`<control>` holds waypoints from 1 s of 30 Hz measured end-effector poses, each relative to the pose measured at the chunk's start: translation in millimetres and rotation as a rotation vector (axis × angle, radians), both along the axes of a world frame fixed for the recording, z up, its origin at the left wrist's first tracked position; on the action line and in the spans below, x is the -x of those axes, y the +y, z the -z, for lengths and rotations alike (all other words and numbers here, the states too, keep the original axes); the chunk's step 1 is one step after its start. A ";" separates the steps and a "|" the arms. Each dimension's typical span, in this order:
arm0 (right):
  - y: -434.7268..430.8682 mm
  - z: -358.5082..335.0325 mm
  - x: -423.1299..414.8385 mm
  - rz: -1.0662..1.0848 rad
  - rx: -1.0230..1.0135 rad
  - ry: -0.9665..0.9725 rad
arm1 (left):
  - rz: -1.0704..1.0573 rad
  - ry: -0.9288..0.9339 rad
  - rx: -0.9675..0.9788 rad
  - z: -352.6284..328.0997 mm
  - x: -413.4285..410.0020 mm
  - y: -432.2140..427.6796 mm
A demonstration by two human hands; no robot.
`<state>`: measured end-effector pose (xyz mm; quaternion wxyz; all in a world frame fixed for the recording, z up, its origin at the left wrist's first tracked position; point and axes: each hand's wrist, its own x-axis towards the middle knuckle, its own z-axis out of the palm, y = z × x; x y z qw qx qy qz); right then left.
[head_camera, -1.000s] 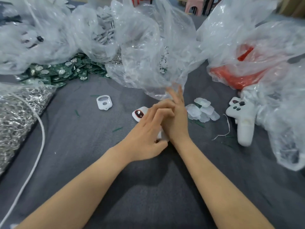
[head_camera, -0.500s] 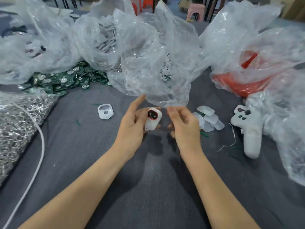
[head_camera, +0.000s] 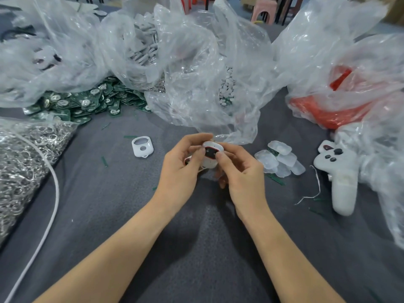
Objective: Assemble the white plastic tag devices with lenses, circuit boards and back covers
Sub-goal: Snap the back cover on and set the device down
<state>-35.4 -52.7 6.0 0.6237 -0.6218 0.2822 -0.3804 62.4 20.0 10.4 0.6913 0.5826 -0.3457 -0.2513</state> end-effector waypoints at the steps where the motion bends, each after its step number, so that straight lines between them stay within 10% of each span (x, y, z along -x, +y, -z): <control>1: 0.7 0.6 -0.4 0.025 0.068 0.032 | 0.005 0.016 -0.001 0.4 -0.1 -0.1; 30: -5.3 -0.1 -0.3 -0.002 0.103 -0.021 | -0.001 0.004 -0.065 0.8 5.0 -2.8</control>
